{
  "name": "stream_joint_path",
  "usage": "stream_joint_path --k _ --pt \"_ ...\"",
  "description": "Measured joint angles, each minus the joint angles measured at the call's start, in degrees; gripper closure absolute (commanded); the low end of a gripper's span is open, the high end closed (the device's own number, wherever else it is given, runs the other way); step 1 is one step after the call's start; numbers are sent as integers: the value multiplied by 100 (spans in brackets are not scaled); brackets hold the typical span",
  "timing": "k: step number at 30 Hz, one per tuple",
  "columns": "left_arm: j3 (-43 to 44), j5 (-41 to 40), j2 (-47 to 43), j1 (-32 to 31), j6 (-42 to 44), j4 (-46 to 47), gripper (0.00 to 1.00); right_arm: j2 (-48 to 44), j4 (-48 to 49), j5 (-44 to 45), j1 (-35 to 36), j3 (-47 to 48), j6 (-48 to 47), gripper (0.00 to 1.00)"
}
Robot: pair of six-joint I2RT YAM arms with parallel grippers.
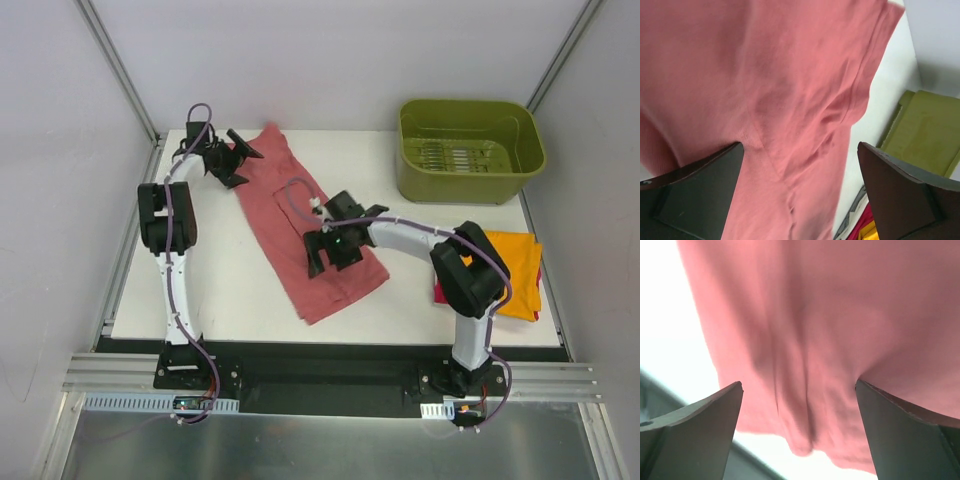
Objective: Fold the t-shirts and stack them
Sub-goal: Rotate the tshirt 90 degrees
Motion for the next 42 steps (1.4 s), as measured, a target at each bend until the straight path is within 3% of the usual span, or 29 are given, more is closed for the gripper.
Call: stream_joint_path --k 7,14,22,28,35,39,42 --pt "1644 -52 1045 -693 -205 83 1 -61 -122 -723 1290 -37 157 0" --pt "2739 -155 1746 -1169 -442 214 1 -660 -426 -304 1121 76 -55 0" --pt "2765 -44 1705 -1259 -387 284 1 -2057 -332 511 1064 -2 -269 1" --pt "1172 -55 -2 -1259 31 85 1 -2771 -92 645 874 -525 -120 0" --pt "-2260 -640 -4199 -1259 568 140 1 -3106 280 446 942 -1432 476 5" --pt "-4485 -1016 -6072 -1263 553 203 1 -2791 457 404 1196 -1462 811 15" --pt "-5904 -1189 -6618 -1296 479 81 1 -2334 529 446 1355 -1408 1043 27"
